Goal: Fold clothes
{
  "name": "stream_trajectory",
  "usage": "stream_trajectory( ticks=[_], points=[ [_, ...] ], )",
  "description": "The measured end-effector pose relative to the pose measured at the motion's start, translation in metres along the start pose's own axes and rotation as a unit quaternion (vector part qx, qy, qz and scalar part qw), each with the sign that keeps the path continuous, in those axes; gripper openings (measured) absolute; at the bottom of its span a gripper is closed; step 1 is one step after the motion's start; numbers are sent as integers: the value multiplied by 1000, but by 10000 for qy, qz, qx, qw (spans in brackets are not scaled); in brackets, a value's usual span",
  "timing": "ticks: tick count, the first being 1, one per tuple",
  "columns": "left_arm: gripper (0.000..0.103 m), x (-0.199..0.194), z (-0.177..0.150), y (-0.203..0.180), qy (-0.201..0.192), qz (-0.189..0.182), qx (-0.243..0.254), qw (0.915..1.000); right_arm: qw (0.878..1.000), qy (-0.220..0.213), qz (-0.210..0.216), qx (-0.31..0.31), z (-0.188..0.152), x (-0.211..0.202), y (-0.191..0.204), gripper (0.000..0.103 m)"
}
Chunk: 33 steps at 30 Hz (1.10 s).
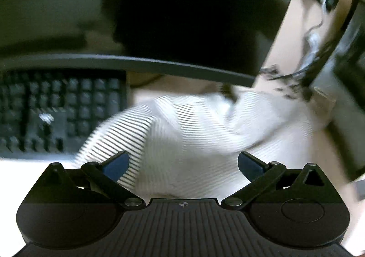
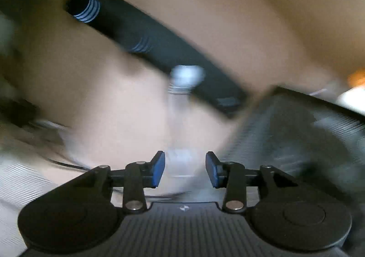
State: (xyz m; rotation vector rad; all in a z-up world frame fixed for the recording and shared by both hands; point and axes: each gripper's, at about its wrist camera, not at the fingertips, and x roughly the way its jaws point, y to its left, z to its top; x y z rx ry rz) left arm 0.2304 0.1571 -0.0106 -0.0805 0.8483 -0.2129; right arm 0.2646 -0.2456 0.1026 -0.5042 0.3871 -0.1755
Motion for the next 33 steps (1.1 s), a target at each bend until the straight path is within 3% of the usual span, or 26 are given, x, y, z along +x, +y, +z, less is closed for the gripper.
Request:
stream_trajectory(
  ticks=[1, 3, 4, 7, 10, 11, 18, 19, 21, 22, 26, 29, 31, 33],
  points=[
    [103, 5, 0, -1, -32, 171, 104, 9998, 9975, 182, 646, 211, -4, 8, 15, 38],
    [103, 16, 3, -3, -82, 486, 263, 9984, 9769, 579, 1960, 624, -12, 26, 45, 38],
    [103, 20, 5, -4, -103, 607, 307, 9976, 9694, 690, 2292, 539, -20, 36, 69, 37],
    [103, 25, 8, -5, -129, 857, 347, 9956, 9577, 737, 2770, 245, -49, 71, 129, 36],
    [103, 31, 10, -4, -92, 1113, 388, 9930, 9615, 1008, 2557, 72, -72, 113, 154, 36],
    [103, 33, 11, -4, -80, 1198, 402, 9919, 9622, 902, 2560, 236, -80, 118, 147, 36],
    [103, 39, 8, 1, -97, 1444, 309, 9890, 9675, 1479, 1944, 656, -121, 90, 90, 36],
    [103, 35, 8, 0, -157, 1361, 271, 9902, 9701, 1488, 1817, 607, -117, 81, 87, 36],
    [103, 23, 9, -3, -280, 1090, 206, 9934, 9679, 1149, 2121, 710, -99, 71, 88, 36],
    [103, 13, 8, -7, -327, 772, 193, 9963, 9657, 971, 2282, 765, -90, 66, 88, 36],
    [103, -12, -12, -25, -77, -428, 151, 9989, 9320, 795, 3303, 1259, -61, 82, 122, 36],
    [103, -16, -37, -39, 302, -986, 139, 9946, 9143, 884, 3756, 1231, -58, 99, 159, 36],
    [103, -16, -51, -46, 490, -1204, 91, 9915, 9251, 644, 3626, 923, -51, 102, 169, 4],
    [103, -18, -63, -53, 634, -1365, 40, 9886, 9350, 388, 3474, 604, -44, 105, 178, 4]
  ],
)
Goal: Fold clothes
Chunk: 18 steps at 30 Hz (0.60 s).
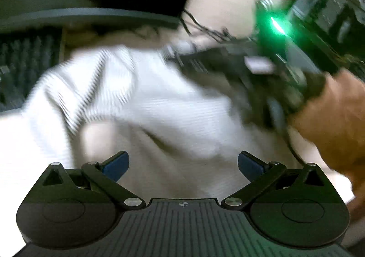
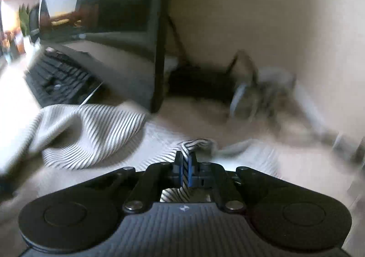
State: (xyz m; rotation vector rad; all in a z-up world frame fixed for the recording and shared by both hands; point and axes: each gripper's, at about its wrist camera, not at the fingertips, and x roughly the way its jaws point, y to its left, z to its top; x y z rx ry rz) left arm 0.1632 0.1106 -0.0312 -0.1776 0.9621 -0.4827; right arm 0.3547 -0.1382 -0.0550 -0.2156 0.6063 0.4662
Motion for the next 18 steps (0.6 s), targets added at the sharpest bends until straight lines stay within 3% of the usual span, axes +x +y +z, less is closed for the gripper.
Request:
stream_trajectory(
  ticks=[6, 8, 9, 10, 13, 18],
  points=[
    [103, 9, -11, -8, 186, -69, -151, 9997, 9979, 20, -584, -269, 9, 9, -7, 5],
    [103, 12, -9, -13, 86, -131, -26, 9999, 9968, 8, -777, -163, 2, -6, -8, 13],
    [103, 13, -8, -17, 24, -166, 49, 9998, 9959, -34, -906, -66, -4, -20, -8, 29],
    [103, 14, -7, -20, -37, -202, 124, 9997, 9948, -97, -1010, 12, -13, -38, -7, 41],
    [103, 23, -2, -26, -403, -172, 399, 9982, 9909, -102, -1300, 344, -47, -89, 0, 44],
    [103, 43, -10, -21, -592, 322, 618, 9958, 9779, 509, -1781, 975, -127, -142, 16, 45]
  ],
)
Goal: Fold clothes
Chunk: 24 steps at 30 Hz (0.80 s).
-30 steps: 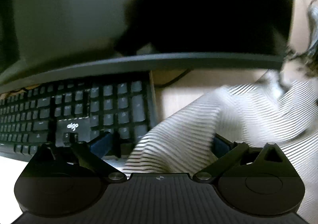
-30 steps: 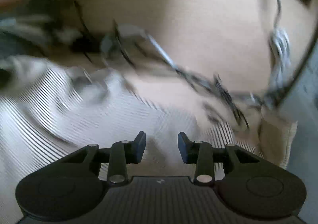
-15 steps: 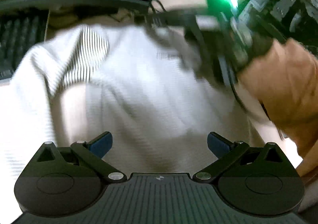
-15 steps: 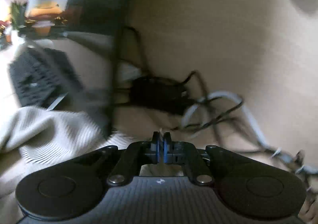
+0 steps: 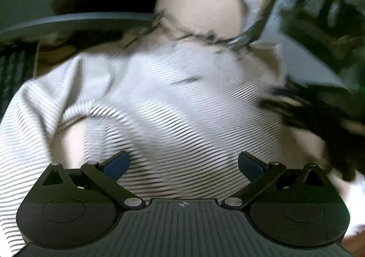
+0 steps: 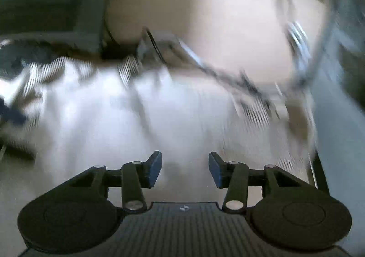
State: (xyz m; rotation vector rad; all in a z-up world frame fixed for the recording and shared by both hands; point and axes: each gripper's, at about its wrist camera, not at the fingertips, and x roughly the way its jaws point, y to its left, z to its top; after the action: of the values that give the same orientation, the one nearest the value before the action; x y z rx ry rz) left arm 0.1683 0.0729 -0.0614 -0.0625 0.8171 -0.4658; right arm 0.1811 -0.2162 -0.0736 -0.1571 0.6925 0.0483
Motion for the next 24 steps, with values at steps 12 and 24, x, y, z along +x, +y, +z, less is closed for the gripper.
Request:
stream_trajectory(
  ticks=[12, 24],
  points=[
    [103, -45, -28, 9, 345, 23, -290, 9990, 9973, 90, -661, -306, -6, -64, 4, 43],
    [103, -89, 3, 50, -64, 385, -1537, 9873, 9602, 300, -2414, -1372, 90, 67, -72, 40]
  ],
)
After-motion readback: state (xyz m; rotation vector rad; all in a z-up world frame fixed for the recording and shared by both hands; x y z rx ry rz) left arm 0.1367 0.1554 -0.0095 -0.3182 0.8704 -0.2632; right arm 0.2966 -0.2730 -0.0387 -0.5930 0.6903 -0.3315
